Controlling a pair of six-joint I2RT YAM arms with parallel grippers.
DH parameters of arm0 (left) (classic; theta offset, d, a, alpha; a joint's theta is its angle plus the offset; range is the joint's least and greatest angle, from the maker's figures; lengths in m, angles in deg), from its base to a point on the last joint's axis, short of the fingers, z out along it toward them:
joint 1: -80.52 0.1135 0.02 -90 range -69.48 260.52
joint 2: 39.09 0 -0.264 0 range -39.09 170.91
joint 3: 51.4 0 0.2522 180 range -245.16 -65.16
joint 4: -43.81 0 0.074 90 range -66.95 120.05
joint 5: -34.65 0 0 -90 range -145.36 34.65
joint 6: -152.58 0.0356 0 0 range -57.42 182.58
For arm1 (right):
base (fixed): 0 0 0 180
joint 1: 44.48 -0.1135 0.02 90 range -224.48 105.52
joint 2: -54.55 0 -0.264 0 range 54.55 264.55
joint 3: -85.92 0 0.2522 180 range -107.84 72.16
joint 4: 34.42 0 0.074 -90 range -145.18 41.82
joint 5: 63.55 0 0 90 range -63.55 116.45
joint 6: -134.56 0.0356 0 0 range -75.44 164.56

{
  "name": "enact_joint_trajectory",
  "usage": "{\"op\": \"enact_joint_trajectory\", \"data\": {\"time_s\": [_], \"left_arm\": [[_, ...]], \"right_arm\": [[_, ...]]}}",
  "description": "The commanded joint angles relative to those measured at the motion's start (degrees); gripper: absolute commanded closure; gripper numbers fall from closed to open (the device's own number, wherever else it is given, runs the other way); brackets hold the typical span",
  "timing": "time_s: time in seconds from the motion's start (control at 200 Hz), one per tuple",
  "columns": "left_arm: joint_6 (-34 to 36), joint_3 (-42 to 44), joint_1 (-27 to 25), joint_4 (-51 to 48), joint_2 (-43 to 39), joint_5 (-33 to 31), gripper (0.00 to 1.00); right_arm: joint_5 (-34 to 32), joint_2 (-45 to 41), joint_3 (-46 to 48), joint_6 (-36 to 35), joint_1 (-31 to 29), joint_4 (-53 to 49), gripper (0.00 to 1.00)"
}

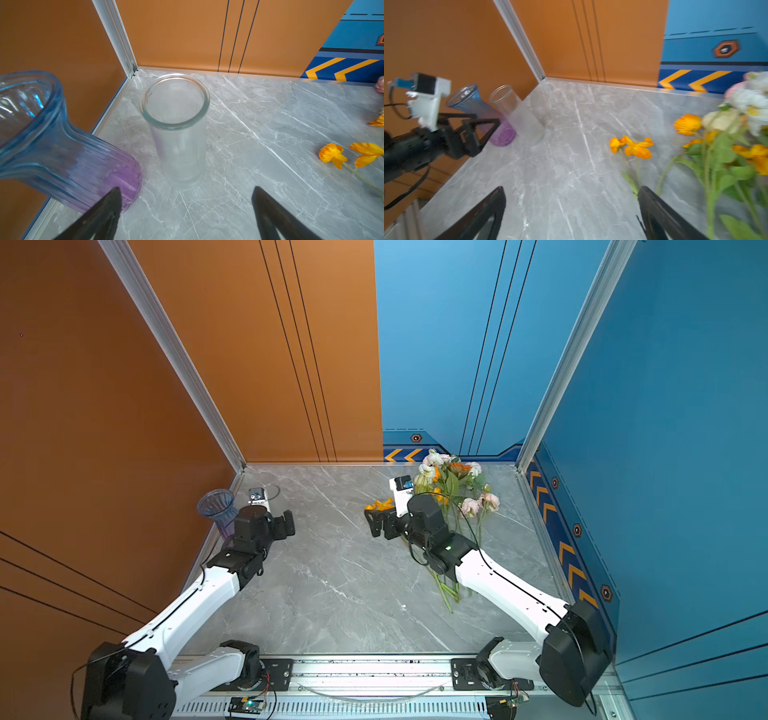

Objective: Arrange the flowers into the vase

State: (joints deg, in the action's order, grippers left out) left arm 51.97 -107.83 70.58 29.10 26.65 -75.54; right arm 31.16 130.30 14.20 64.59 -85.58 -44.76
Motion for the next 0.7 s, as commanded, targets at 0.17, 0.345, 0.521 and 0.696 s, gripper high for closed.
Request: {"op": "enact_joint_trajectory", "data": {"time_s": [0.17,0.345,0.521,0.696], "left_arm": [[-3.6,-8.1,2.9,-3.9,8.4,5.7,0.02],[-3.0,-10.2,4.5,-2.2,13.1,5.5,0.02],[-2.5,-12.0,5.8,-0.5,16.5,5.3,0.02],[-0.9,-13.0,6.9,2.6,19.4,7.2,0.02]], "right_arm": [[4.5,3.6,-4.8,4.0,-6.0,3.1,0.00],[4.9,4.4,-5.6,3.6,-6.2,2.3,0.00],[5.0,3.9,-5.4,2.6,-6.2,2.1,0.00],[5.4,4.3,-5.6,2.3,-6.2,2.1,0.00]]}}
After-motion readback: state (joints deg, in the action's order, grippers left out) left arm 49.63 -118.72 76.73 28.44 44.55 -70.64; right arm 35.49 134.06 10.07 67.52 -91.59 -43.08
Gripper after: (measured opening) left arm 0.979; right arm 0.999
